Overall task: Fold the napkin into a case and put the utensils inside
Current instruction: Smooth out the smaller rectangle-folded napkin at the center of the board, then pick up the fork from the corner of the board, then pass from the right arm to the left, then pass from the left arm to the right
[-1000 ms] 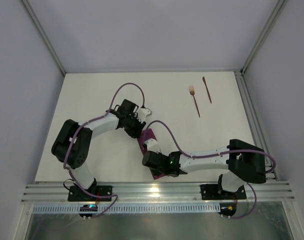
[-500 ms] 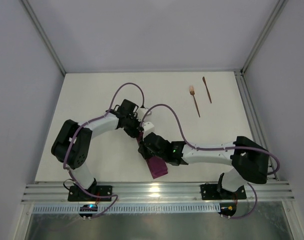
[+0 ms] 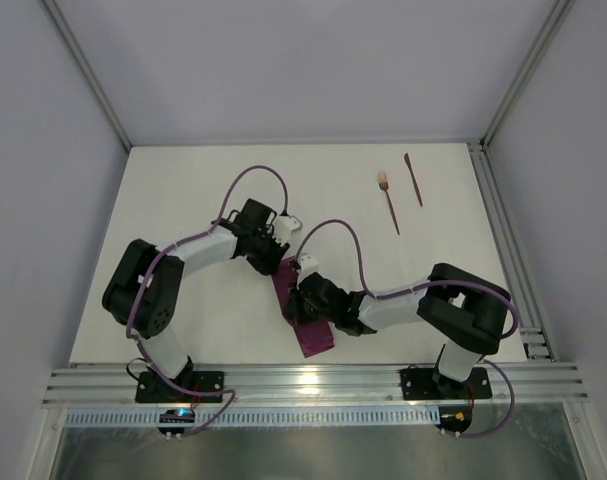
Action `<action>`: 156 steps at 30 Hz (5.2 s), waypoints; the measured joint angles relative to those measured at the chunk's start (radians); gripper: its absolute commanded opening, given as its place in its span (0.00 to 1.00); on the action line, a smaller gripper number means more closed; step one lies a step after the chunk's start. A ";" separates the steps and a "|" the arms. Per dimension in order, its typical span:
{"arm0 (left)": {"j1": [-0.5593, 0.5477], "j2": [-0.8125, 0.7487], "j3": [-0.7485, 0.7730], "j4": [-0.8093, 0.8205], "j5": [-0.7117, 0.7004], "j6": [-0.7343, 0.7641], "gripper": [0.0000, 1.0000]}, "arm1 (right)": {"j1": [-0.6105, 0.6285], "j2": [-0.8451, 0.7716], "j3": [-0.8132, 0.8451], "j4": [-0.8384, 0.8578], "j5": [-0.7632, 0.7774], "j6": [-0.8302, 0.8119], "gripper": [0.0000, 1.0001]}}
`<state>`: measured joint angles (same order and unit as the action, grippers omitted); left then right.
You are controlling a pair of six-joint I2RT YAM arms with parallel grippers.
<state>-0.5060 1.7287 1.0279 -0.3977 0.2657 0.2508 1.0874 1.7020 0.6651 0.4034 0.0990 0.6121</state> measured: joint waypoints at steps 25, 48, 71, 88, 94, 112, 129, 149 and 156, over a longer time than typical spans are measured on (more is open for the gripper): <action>-0.002 -0.082 0.000 0.006 -0.025 0.010 0.53 | 0.092 -0.451 0.044 -0.558 0.183 0.055 0.24; -0.001 -0.200 0.153 -0.139 0.010 0.050 0.65 | -0.927 0.246 0.767 -0.840 -0.049 -0.372 0.65; 0.009 -0.231 0.194 -0.330 0.084 0.117 0.63 | -0.899 0.261 0.733 -0.883 -0.149 -0.537 0.04; 0.202 -0.522 0.329 -0.621 0.285 0.125 0.78 | -0.372 -0.372 0.451 -0.922 -0.343 -1.277 0.04; 0.207 -0.628 0.320 -0.708 0.336 0.139 0.82 | -0.154 -0.418 0.403 -0.956 -0.340 -1.587 0.04; 0.207 -0.586 0.165 -0.813 0.532 0.242 0.76 | 0.085 -0.219 0.567 -0.759 -0.257 -2.021 0.04; 0.210 -0.623 0.120 -0.819 0.481 0.250 0.00 | 0.082 -0.216 0.551 -0.629 -0.243 -1.928 0.27; 0.209 -0.666 0.005 -0.402 0.343 -0.178 0.00 | 0.047 -0.360 0.322 -0.213 0.250 -0.036 0.43; 0.209 -0.678 -0.004 -0.379 0.327 -0.196 0.00 | 0.045 -0.203 0.378 -0.213 0.238 0.146 0.41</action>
<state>-0.2970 1.0512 1.0237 -0.7769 0.5930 0.0551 1.1324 1.4994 1.0431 0.1905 0.3374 0.7582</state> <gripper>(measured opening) 0.025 0.424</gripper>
